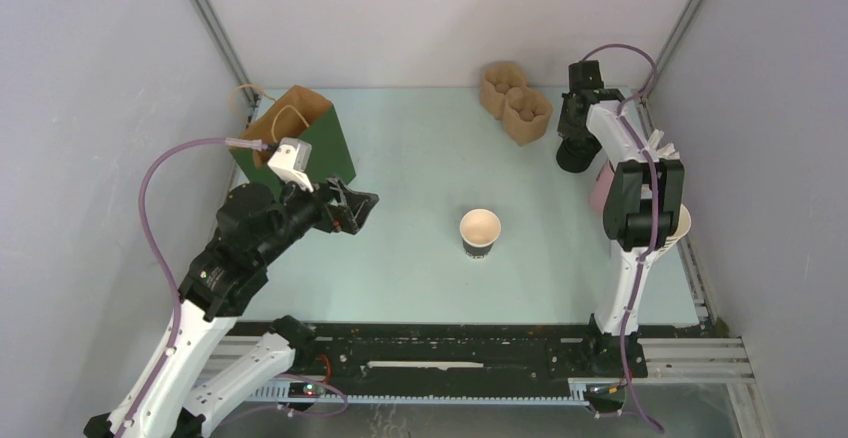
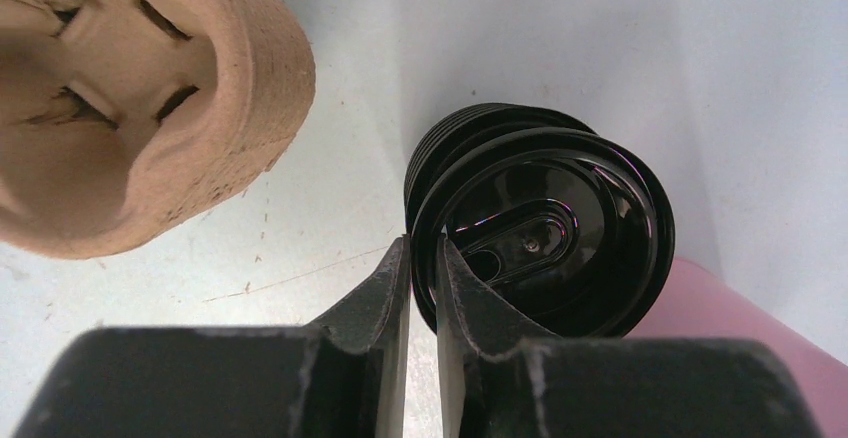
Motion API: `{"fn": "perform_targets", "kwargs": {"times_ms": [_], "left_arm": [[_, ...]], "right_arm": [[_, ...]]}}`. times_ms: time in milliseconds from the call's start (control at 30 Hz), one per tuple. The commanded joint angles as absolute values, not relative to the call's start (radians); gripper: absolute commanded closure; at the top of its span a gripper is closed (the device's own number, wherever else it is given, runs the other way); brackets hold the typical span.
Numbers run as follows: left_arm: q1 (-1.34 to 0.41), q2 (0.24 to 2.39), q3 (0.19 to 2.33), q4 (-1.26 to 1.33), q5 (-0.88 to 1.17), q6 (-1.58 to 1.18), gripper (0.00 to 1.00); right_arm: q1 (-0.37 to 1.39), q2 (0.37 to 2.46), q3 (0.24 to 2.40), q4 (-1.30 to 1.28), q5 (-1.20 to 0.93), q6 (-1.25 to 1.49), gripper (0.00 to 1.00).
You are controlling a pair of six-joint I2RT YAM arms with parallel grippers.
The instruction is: Pack the takeout coffee
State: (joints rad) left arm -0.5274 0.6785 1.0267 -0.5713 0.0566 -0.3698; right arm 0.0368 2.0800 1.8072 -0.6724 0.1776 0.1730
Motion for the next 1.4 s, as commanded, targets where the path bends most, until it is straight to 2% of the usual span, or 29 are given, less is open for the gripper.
{"fn": "perform_targets", "kwargs": {"times_ms": [0, 167, 300, 433, 567, 633, 700, 867, 1033, 1367], "left_arm": [[-0.532, 0.673, 1.047, -0.554, 0.074, -0.382, 0.0], [-0.532, 0.678, 1.045, -0.556, 0.079, -0.388, 0.0], [-0.532, 0.699, 1.046, -0.546, 0.109, -0.411, 0.0], [-0.532, 0.731, 1.033, -0.488, 0.17, -0.452, 0.0], [-0.532, 0.765, 1.015, -0.398, 0.263, -0.517, 0.0], [-0.534, 0.779, 0.994, -0.327, 0.321, -0.56, 0.0], [-0.541, 0.796, 0.972, -0.244, 0.37, -0.603, 0.0], [-0.575, 0.872, 0.932, -0.019, 0.415, -0.791, 0.0], [-0.614, 0.971, 0.876, 0.326, 0.452, -1.067, 0.0], [-0.634, 0.958, 0.772, 0.434, 0.356, -1.236, 0.0]], "right_arm": [[0.024, 1.98, 1.81, -0.676, 0.165, 0.193, 0.8], [0.027, 1.951, 1.82, -0.7, 0.147, 0.206, 0.82], [0.089, 1.848, 1.814, -0.75, 0.061, 0.229, 0.83], [0.196, 1.643, 1.686, -0.688, -0.233, 0.312, 0.83], [0.226, 1.438, 1.482, -0.504, -0.615, 0.499, 0.83], [0.237, 1.336, 1.363, -0.337, -0.738, 0.659, 0.84], [0.268, 1.287, 1.303, -0.282, -0.805, 0.735, 0.85], [0.362, 1.197, 1.188, -0.027, -0.876, 0.918, 0.85], [0.425, 1.147, 1.034, 0.358, -0.851, 1.137, 0.85], [0.49, 1.085, 0.974, 0.515, -0.748, 1.218, 0.85]]}}
